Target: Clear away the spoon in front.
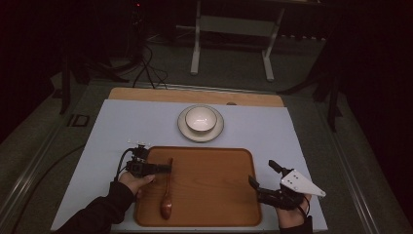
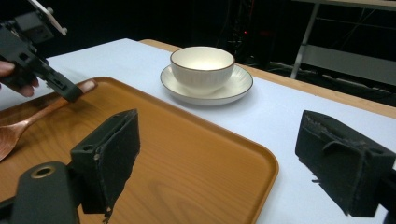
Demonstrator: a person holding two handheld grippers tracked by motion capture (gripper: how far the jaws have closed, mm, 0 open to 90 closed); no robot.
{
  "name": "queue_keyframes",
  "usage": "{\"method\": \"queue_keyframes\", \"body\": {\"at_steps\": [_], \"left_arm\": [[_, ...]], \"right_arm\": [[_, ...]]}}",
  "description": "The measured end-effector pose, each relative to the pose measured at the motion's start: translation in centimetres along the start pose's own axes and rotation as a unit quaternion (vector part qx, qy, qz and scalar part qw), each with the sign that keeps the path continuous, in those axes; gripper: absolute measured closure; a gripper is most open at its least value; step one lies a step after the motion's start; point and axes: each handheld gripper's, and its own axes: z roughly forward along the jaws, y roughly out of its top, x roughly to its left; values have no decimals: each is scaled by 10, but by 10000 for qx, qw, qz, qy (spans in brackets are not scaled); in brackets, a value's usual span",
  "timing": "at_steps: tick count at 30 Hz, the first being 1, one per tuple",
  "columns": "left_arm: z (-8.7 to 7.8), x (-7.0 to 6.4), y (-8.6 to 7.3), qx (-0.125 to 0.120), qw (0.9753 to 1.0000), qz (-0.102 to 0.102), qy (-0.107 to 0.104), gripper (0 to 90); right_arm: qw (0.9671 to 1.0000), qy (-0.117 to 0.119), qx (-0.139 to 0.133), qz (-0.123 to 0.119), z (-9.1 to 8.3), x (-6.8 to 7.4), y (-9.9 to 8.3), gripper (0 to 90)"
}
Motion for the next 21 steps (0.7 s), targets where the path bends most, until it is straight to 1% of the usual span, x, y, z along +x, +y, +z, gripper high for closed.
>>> {"method": "queue_keyframes", "body": {"at_steps": [3,5,6,7,8,10,11,12,13,14,15,16,17,18,19,20,21], "left_arm": [[2,2,-2,-49,10000,-25,67,767],[3,1,-3,-94,9998,13,198,740],[3,1,-3,-107,9997,24,223,740],[3,1,-3,-107,9996,43,262,711],[3,0,-3,-147,9992,69,374,707],[3,0,-3,-175,9991,86,384,688],[3,-1,-2,-180,9988,123,438,686],[3,-3,-2,-193,9985,186,475,657],[2,-4,-2,-189,9984,220,475,651],[2,-7,-2,-221,9980,302,519,651],[2,-7,-2,-221,9980,302,519,651],[1,-12,-2,-209,9968,541,549,651],[2,-15,-2,-207,9959,641,598,704],[2,-18,-2,-166,9956,710,588,712],[3,-20,-2,-129,9953,758,581,771],[4,-22,-2,-118,9946,826,610,788],[5,-23,-2,-66,9950,817,568,816]], "right_arm": [[10000,11,11,32,0,-1,-1,138],[10000,21,8,48,0,-1,-1,138],[10000,29,13,48,0,-1,0,138],[10000,33,13,48,1,-1,-1,138],[10000,34,14,43,1,0,-1,138],[10000,43,15,40,1,0,-1,138],[10000,49,16,41,1,0,0,139],[10000,52,15,33,1,0,0,138],[10000,52,16,32,1,0,0,138],[10000,54,17,32,1,0,0,138],[10000,54,17,32,1,0,0,138],[10000,58,15,29,1,0,0,138],[10000,61,15,33,1,0,0,138],[10000,63,16,34,1,0,0,138],[10000,63,19,30,1,0,0,139],[10000,67,18,30,1,0,0,139],[10000,67,21,28,1,0,0,139]]}}
